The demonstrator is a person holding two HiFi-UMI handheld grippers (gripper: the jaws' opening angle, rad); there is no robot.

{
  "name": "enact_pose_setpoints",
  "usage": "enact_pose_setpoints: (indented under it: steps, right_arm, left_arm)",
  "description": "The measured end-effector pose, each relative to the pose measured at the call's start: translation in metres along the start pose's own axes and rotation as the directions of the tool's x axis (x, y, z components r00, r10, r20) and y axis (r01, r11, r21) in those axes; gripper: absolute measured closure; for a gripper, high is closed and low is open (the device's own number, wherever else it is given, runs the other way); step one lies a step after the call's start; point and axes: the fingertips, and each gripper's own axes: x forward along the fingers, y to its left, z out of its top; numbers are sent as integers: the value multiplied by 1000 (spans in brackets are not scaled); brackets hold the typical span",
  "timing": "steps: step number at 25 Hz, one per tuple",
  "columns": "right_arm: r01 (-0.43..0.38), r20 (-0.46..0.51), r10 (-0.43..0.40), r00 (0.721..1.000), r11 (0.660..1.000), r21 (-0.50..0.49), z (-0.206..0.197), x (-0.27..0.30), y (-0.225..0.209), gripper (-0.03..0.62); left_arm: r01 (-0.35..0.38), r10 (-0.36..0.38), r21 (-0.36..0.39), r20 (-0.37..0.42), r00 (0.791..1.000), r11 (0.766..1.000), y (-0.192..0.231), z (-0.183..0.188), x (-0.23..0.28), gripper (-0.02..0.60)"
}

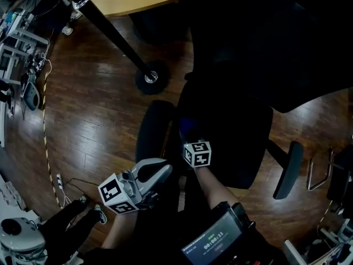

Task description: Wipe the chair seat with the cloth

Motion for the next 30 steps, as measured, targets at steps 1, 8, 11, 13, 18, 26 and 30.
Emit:
enact_pose_setpoints:
  steps: [1,8,11,13,18,26,30]
  right_arm:
    - [-25,-12,25,1000,1000,-11,-2,7,13,536]
    - [-84,-79,77,994,993,-83,-31,29,39,536]
    - [-59,-67,54,996,995,-77,-31,24,31,536]
    - [-24,-50,21,999,998,-56,-30,15,15,536]
    - [141,-38,-141,989,990,-13,-44,-30,-71,536]
    - [439,-30,-438,898,896,64,-59,-157,-211,536]
    - [511,-20,-512,859,853,101,-58,-215,-250,536]
  left_arm:
    - [-13,13,2,9,1000,1000,2,3,-6,580]
    - [-44,44,3,30,999,999,10,7,-24,579]
    - [-28,28,5,20,999,1000,10,7,-19,580]
    - [-10,10,3,7,1000,1000,8,4,-13,578]
    - [43,-43,1,-49,998,999,0,-7,10,580]
    - [164,-167,-30,-163,972,986,-7,-29,51,580]
    - [201,-204,-37,-197,959,979,-22,-39,79,580]
